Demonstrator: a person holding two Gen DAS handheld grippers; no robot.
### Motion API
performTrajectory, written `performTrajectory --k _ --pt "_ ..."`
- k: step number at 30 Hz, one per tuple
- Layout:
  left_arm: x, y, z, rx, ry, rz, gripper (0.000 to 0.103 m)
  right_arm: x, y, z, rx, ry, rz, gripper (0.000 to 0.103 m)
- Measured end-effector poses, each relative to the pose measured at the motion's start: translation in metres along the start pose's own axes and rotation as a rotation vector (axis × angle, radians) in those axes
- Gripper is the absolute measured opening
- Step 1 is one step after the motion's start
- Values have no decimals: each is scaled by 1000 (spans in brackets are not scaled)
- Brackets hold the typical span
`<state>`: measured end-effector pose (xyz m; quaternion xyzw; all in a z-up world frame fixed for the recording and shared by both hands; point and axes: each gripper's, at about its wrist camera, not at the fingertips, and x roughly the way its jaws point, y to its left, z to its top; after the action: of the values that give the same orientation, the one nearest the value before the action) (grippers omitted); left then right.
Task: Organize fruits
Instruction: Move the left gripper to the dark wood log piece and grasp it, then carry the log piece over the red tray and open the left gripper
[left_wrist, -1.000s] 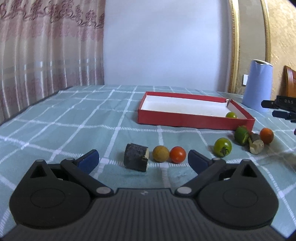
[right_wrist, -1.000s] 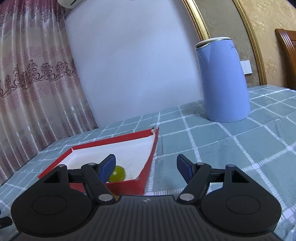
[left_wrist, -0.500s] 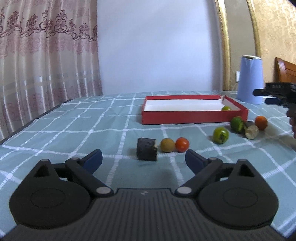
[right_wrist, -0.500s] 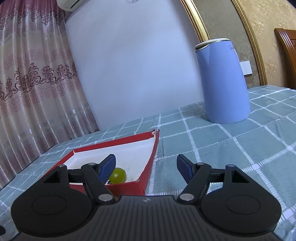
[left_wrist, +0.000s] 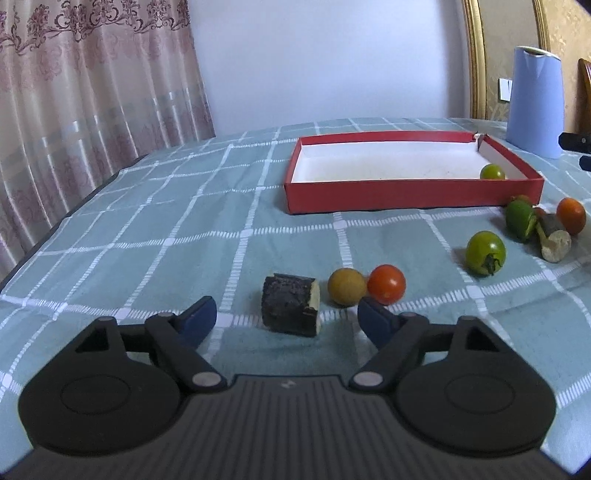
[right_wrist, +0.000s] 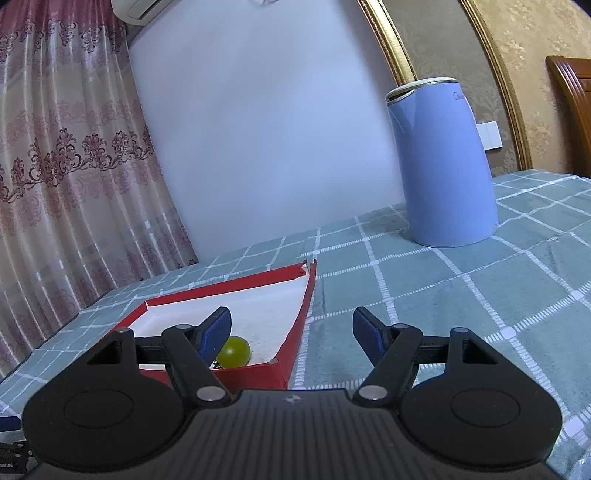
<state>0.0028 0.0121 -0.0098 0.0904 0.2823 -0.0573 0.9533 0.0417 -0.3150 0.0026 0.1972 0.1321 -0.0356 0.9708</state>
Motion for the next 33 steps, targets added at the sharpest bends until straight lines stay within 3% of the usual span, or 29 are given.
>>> performTrajectory --k 2,4,6,10,22,25,33 --pt "2 0 3 2 3 2 75 0 0 0 -1 -2 -1 72" --pt "6 1 4 -7 26 0 50 0 0 0 0 -3 -2 72" --pt "10 4 4 -27 50 -20 38 0 0 -1 0 -3 -2 72" --pt "9 5 3 -33 47 -33 31 0 0 -1 -2 -4 -2 72" --pt "-12 -3 23 -46 -22 -34 30 -10 7 -2 -70 31 -80 72" --pt "-9 -4 33 -53 -26 -32 30 -28 16 -6 -98 66 -37 72" --pt "15 -21 71 -44 -55 -35 30 -36 52 -59 -276 363 -115 73"
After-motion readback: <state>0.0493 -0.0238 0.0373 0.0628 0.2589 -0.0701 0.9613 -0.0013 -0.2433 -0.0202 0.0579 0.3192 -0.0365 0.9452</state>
